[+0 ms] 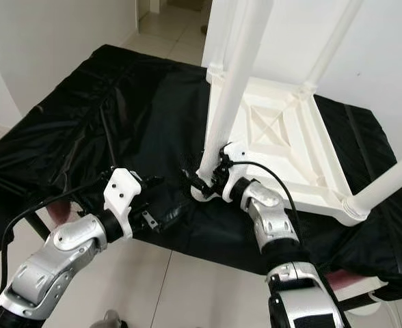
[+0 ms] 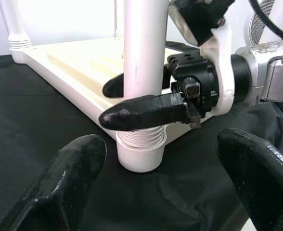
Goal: Building children table
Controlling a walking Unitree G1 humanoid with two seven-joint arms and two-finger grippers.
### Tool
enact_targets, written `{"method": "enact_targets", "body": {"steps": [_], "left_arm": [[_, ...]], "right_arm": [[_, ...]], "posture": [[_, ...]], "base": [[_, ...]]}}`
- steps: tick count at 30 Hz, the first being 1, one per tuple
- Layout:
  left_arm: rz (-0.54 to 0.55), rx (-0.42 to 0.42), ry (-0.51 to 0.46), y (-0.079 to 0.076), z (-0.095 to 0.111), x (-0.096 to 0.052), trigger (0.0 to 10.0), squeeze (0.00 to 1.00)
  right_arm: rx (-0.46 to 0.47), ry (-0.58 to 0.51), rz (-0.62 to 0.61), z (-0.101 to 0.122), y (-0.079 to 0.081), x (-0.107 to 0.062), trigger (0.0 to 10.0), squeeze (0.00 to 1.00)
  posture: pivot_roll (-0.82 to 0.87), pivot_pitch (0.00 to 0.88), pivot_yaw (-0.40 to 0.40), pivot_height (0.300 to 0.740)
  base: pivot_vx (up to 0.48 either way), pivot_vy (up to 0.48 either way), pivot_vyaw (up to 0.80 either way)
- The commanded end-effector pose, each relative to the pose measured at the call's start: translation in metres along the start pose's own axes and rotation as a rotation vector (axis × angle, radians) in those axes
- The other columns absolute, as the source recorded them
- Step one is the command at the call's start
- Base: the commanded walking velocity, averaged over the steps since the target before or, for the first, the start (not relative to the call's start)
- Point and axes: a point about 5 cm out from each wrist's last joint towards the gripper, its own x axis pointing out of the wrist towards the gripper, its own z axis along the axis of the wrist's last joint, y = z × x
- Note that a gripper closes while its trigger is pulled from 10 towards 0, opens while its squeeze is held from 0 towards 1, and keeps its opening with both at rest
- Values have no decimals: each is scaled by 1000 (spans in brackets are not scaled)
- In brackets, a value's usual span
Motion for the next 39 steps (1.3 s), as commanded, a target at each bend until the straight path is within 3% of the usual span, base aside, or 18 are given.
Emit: {"method": "enact_targets", "body": {"steps": [1, 12, 21, 24, 30, 32, 33, 36, 39], "left_arm": [[-45, -3, 2, -2, -1, 0, 10000, 0], [-43, -9, 0, -2, 0, 0, 10000, 0], [-45, -13, -4, -4, 0, 2, 10000, 0], [-47, -19, -7, -5, 0, 2, 10000, 0], [-50, -21, -7, -6, 0, 2, 10000, 0], [-50, -24, -6, -7, -1, 2, 10000, 0], [-50, -24, -6, -7, -1, 2, 10000, 0], [-49, -27, -7, -7, -1, 2, 10000, 0], [-49, -28, -8, -7, -1, 3, 10000, 0]], "right_arm": [[3, 65, 26, -11, -3, -3, 0, 0], [37, 44, 30, -18, -3, -9, 0, 0], [34, 18, -73, -16, -1, -10, 0, 0], [15, -11, -162, -11, 8, -7, 0, 0], [33, -32, -205, -9, 18, -5, 0, 0], [63, -60, -265, -6, 32, 0, 0, 0], [63, -60, -265, -6, 32, 0, 0, 0], [138, -59, -436, -5, 41, 3, 0, 0], [151, -59, -474, -5, 43, 3, 0, 0]], "posture": [[165, 58, -110, 740], [161, 66, -110, 740], [142, 83, -113, 740], [136, 90, -114, 740], [135, 93, -115, 740], [134, 97, -117, 740], [134, 97, -117, 740], [130, 98, -118, 740], [129, 97, -120, 740]], "base": [[0, 0, 0], [0, 0, 0], [0, 0, 0], [0, 0, 0], [0, 0, 0], [0, 0, 0], [0, 0, 0], [0, 0, 0], [0, 0, 0]]}}
